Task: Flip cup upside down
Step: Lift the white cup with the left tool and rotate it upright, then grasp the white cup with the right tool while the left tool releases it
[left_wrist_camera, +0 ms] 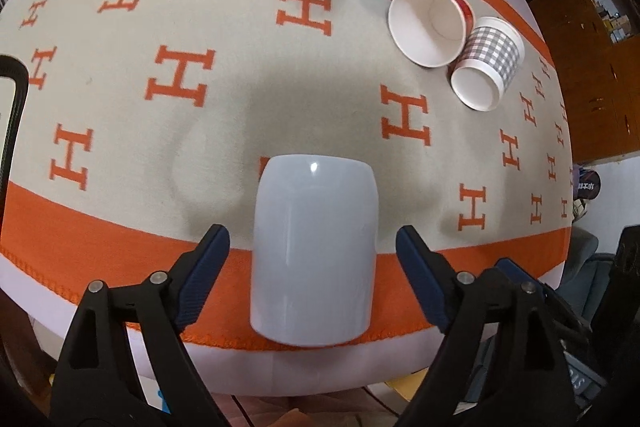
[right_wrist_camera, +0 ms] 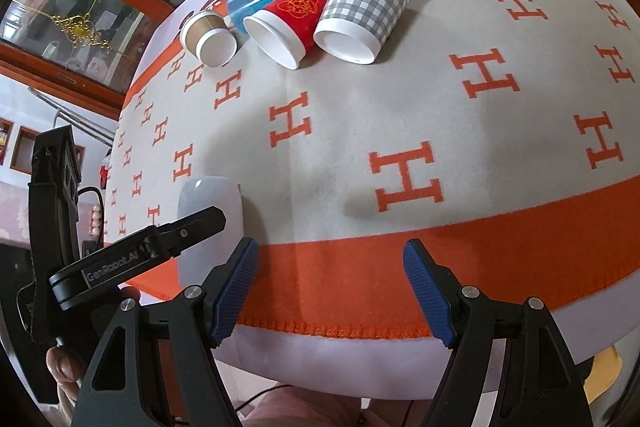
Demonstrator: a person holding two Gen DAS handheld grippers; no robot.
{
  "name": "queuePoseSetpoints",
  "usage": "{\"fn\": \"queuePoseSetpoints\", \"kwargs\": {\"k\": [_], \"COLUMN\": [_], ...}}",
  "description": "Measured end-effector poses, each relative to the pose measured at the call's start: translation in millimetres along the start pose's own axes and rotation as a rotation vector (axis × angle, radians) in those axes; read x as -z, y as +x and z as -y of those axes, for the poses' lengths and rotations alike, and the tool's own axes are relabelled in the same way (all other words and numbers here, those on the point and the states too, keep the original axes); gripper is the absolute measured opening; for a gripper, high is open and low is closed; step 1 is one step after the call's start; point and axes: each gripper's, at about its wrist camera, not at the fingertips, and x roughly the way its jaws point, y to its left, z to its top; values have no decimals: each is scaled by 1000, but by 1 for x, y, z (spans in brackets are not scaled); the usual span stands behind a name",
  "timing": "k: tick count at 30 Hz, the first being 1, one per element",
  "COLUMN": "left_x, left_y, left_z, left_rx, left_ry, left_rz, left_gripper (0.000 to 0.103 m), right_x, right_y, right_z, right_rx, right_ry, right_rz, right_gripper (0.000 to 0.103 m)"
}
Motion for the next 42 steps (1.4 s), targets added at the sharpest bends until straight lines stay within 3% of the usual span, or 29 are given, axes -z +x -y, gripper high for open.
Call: {"fn": "queuePoseSetpoints", "kwargs": {"k": [9, 14, 20, 32, 36, 42], "left_x": [13, 21, 25, 20, 15, 11], "left_y": [-56, -66, -46, -35, -32, -33], "left_z": [-18, -49, -86, -111, -113, -112], "left_rx": [-128, -206, -158, -133, -117, -107], "left_ry": [106, 76, -18, -48, -50, -33], "left_rz": [121, 142, 62, 47, 35, 47], "left_gripper": [84, 84, 78, 75, 75, 75], "right_x": [-6, -13, -22, -40, -42, -36], "right_y": [7, 27, 60, 116, 124, 116], "right_z": [-21, -40, -68, -109, -115, -121], "right_rx": [-101, -180, -212, -199, -224, -211], "right_ry": [-28, -41, -85, -125, -120, -156], "right_rz": [-37, -94, -162, -224, -242, -211], "right_gripper": [82, 84, 84, 83, 65, 64]}}
